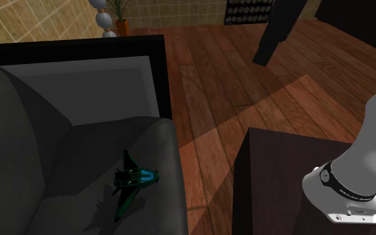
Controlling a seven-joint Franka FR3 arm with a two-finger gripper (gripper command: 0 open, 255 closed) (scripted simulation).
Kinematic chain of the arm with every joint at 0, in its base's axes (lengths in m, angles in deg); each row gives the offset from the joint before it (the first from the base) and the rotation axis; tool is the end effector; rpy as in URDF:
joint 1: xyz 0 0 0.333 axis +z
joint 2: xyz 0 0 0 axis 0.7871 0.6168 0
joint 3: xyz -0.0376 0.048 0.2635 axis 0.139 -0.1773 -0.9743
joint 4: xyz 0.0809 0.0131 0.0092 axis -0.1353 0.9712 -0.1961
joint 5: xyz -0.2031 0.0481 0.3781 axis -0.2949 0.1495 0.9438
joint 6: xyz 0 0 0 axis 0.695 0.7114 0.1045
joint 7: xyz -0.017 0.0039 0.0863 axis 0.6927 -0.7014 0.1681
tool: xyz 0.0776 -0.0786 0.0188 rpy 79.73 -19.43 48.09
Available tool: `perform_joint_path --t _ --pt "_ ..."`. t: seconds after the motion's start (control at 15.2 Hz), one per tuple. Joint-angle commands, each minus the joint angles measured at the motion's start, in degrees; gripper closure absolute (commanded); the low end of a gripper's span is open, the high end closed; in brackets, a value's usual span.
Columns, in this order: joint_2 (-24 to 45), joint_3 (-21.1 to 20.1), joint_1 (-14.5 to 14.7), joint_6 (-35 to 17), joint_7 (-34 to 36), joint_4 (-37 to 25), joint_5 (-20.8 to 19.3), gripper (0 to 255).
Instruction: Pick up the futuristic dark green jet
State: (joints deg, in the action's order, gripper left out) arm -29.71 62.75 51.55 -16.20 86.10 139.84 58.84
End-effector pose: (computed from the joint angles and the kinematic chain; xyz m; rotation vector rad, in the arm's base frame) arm 0.4030 -0.0141 0.5905 -3.0068 0.3183 -0.2451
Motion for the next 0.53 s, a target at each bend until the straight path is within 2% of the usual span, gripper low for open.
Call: perform_joint_path --t 0.0,0.46 --pt "0.0 0.0 0.0 0.0 0.0 0.0 0.0 0" --pt "10.7 -1.9 1.3 -11.7 -0.4 1.8 0.1 0"
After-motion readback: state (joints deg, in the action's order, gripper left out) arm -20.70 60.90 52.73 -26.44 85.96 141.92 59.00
